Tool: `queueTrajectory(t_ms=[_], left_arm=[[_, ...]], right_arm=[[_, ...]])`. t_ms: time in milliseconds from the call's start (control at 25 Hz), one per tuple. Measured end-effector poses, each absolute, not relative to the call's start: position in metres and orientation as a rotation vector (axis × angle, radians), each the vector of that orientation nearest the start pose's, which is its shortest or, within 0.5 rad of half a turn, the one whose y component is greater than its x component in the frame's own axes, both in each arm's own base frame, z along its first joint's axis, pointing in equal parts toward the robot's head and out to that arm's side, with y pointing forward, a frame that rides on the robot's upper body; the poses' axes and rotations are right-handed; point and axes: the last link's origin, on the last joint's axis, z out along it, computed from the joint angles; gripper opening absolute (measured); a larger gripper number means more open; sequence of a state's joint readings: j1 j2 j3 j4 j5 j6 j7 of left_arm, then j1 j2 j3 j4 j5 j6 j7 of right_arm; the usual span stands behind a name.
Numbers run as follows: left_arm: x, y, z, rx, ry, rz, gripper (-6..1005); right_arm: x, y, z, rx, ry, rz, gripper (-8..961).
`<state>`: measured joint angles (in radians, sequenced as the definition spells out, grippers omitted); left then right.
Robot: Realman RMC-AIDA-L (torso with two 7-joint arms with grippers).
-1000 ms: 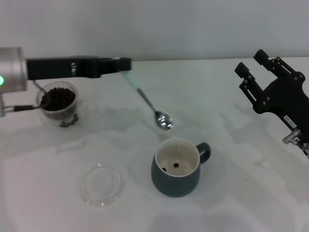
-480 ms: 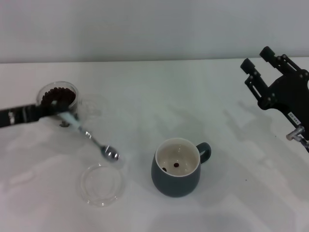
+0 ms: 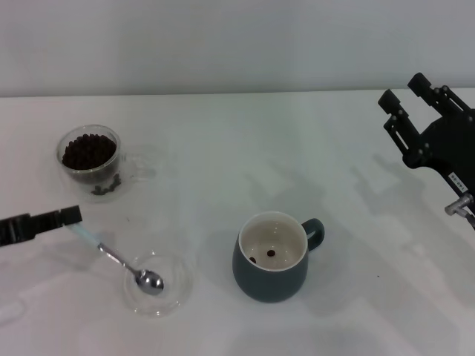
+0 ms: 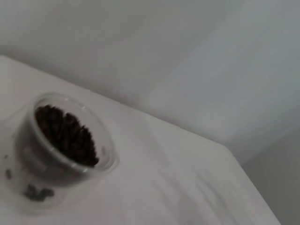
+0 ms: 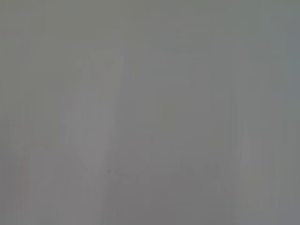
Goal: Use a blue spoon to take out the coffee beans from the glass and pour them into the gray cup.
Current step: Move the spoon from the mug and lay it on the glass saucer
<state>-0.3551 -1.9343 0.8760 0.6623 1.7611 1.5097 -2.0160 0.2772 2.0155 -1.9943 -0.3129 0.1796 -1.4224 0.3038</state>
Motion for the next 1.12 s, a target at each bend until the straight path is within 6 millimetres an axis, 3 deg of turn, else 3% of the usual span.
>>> queueTrajectory(t_ms=[280, 800, 1120], left_arm=[[-0.327, 0.299, 0.043, -2.334, -1.574, -0.787, 126], [-0.328, 0.31, 0.05, -2.294, -1.546, -0.789, 127], [-0.325, 0.319, 0.033, -2.319, -1.593, -0.725, 127]], right_arm=[[0.297, 0.289, -0.001, -1.805, 0.305, 1.011, 509], [0.297, 0.293, -0.003, -1.813, 0.324, 0.995, 509], [0.296, 0.295, -0.003, -1.81, 0.325, 0.996, 509]])
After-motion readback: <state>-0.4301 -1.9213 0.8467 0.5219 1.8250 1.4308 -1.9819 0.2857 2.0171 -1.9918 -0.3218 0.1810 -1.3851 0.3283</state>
